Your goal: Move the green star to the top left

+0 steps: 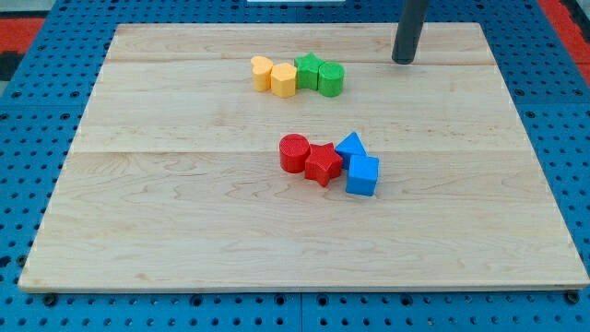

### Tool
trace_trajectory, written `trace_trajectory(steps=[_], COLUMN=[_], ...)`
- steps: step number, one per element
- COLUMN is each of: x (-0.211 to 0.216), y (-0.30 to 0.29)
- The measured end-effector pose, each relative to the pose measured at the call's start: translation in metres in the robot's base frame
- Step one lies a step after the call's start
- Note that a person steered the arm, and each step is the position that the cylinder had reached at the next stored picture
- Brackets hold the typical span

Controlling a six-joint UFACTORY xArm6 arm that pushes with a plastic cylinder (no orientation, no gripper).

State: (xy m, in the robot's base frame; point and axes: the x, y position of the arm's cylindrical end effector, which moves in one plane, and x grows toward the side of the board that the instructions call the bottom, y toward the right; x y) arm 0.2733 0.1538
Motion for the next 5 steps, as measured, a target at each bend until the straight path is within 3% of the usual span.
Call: trace_trajectory(steps=[4,5], x=[0.022,0.026], y=[-0.023,-0.060])
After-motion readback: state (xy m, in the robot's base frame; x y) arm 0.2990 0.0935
